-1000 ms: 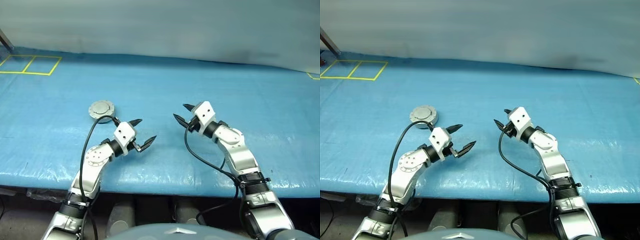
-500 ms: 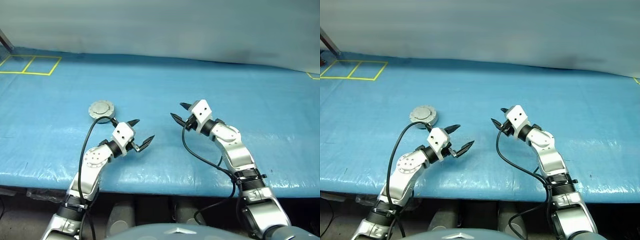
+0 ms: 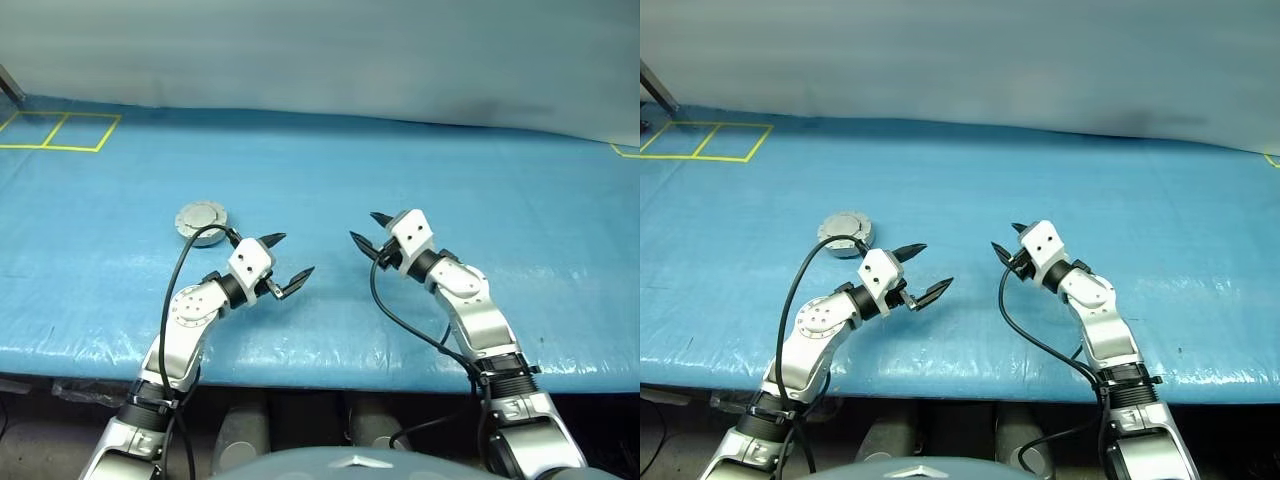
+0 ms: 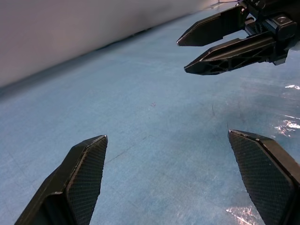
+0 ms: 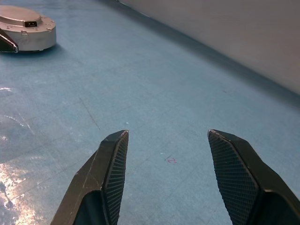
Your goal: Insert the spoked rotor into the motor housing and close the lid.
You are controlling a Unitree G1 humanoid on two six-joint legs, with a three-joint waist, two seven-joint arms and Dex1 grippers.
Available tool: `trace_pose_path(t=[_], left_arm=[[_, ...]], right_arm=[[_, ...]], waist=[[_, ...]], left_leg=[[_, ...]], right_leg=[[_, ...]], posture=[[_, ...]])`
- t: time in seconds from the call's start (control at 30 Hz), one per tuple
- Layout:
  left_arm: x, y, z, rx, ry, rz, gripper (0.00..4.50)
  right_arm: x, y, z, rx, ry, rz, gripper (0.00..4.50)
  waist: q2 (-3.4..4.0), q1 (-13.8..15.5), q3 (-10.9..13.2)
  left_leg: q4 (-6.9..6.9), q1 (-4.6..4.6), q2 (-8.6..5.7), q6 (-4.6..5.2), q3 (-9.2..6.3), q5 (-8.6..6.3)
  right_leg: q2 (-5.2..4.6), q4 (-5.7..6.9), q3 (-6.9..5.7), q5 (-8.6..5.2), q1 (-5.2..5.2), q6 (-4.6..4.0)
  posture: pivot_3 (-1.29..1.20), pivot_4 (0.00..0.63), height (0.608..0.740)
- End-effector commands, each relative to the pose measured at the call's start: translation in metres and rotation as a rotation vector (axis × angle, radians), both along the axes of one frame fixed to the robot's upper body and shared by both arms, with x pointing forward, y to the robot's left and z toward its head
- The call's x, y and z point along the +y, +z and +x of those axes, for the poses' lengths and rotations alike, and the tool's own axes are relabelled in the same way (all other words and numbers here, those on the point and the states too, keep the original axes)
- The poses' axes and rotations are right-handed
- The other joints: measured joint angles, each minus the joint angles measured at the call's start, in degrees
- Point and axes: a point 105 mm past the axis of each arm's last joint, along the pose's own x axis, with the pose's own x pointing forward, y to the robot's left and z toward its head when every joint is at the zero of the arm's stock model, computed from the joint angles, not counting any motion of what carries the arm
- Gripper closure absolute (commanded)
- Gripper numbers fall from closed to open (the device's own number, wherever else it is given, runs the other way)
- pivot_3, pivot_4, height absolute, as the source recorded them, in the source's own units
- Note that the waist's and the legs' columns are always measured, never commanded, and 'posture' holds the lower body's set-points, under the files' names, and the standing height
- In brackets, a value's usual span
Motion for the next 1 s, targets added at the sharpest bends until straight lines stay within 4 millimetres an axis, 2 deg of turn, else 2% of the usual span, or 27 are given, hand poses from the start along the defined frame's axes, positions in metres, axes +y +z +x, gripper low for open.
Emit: trace_pose_path(t=[0.03,1.0], left_arm=[[-0.0016,0.0045,-0.0003,-0.018,-0.008,-0.006,0.04],[-0.001,0.0012,-0.0056,-0.016,0.013,-0.019,0.04]], right_arm=[[-0.0021,0.0196,0.0017,-0.068,-0.004,0.013,1.63],[0.0006,0.0186,0.0041,-0.057,0.025,-0.014,1.63]], waist=[[0.0,0.01,0.0],[0.0,0.01,0.0]], left_leg=[[0.0,0.0,0.0,0.0,0.0,0.0],[0.0,0.0,0.0,0.0,0.02,0.0]], right_leg=[[0.0,0.0,0.0,0.0,0.0,0.0],[0.0,0.0,0.02,0.0,-0.01,0.0]], posture=[[0.0,0.15,0.74],[0.0,0.15,0.74]])
